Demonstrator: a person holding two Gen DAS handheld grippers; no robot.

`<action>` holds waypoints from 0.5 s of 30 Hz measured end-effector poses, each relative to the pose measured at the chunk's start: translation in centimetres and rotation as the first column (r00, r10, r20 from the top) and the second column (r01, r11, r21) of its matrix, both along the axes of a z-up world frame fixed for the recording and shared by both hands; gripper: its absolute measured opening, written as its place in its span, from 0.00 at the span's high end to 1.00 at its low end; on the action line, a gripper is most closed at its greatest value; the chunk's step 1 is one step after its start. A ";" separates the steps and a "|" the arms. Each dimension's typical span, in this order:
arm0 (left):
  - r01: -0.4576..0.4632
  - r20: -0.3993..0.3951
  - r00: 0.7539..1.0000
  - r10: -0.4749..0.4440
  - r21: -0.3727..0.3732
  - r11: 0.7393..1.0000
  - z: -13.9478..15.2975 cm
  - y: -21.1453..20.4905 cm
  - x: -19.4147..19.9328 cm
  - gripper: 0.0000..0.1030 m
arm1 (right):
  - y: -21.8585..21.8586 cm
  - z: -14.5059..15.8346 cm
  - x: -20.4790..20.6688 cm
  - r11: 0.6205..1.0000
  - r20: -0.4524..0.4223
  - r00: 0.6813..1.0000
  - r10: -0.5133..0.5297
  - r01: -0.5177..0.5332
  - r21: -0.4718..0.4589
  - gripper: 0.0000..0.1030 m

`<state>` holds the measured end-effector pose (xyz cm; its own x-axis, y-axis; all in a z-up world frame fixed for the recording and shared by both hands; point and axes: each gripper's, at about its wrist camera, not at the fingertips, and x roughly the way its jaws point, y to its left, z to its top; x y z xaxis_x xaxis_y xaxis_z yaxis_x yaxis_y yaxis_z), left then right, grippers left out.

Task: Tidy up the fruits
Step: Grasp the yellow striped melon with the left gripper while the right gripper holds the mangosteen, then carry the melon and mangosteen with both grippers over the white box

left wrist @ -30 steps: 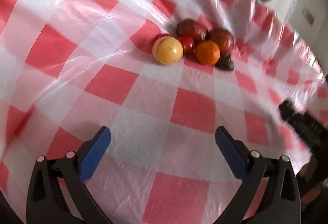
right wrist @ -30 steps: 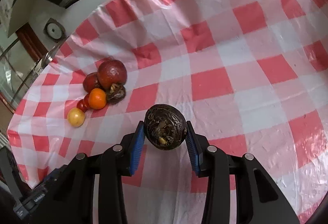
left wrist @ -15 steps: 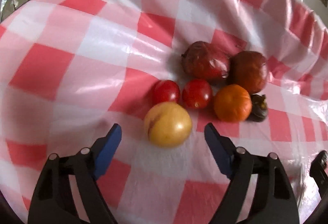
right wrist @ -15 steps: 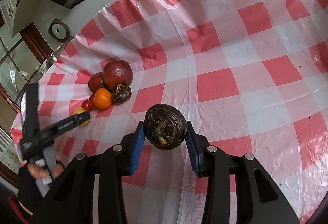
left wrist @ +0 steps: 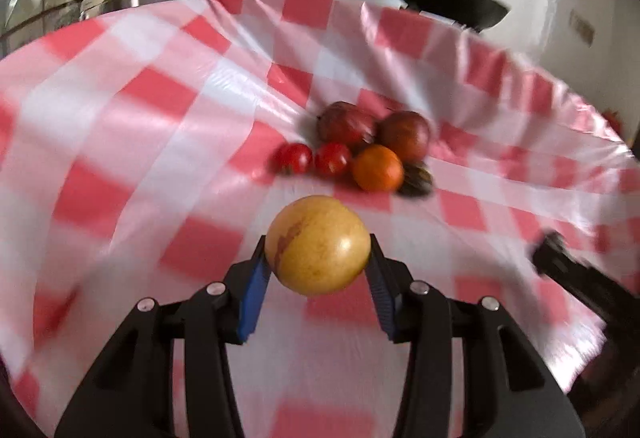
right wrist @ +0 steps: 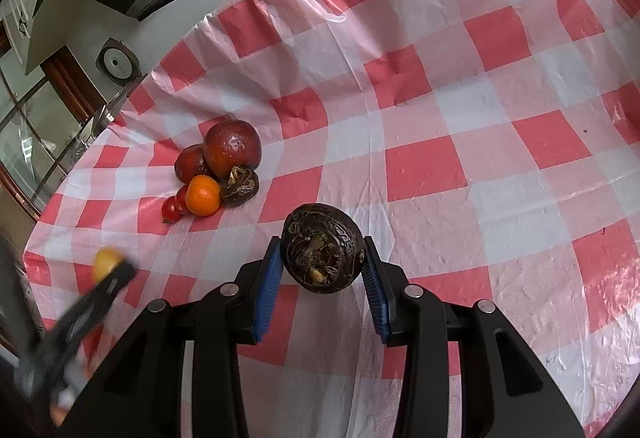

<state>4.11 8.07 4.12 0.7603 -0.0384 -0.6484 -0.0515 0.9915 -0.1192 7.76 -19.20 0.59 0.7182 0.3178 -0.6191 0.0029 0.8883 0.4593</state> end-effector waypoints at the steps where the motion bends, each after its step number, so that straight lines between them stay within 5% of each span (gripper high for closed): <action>1: -0.001 0.009 1.000 0.001 -0.024 1.000 0.0 0.3 -1.7 0.55 | 0.0 0.0 0.0 1.000 0.000 1.000 0.000 0.000 0.000 0.62; 7: -0.056 0.021 0.998 0.059 -0.117 0.992 -0.6 2.0 -6.4 0.55 | 0.0 0.0 0.0 1.000 0.000 1.000 -0.003 0.003 0.001 0.62; 15: -0.098 0.005 0.995 0.102 -0.257 0.961 -1.3 4.2 -6.1 0.55 | -0.1 0.0 0.0 1.000 0.006 1.000 -0.007 0.007 0.005 0.62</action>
<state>-2.00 12.25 2.86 0.7803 -0.1248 -0.6129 -0.1444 0.9175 -0.3706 7.72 -19.26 0.60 0.7238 0.3160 -0.6134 0.0064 0.8858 0.4640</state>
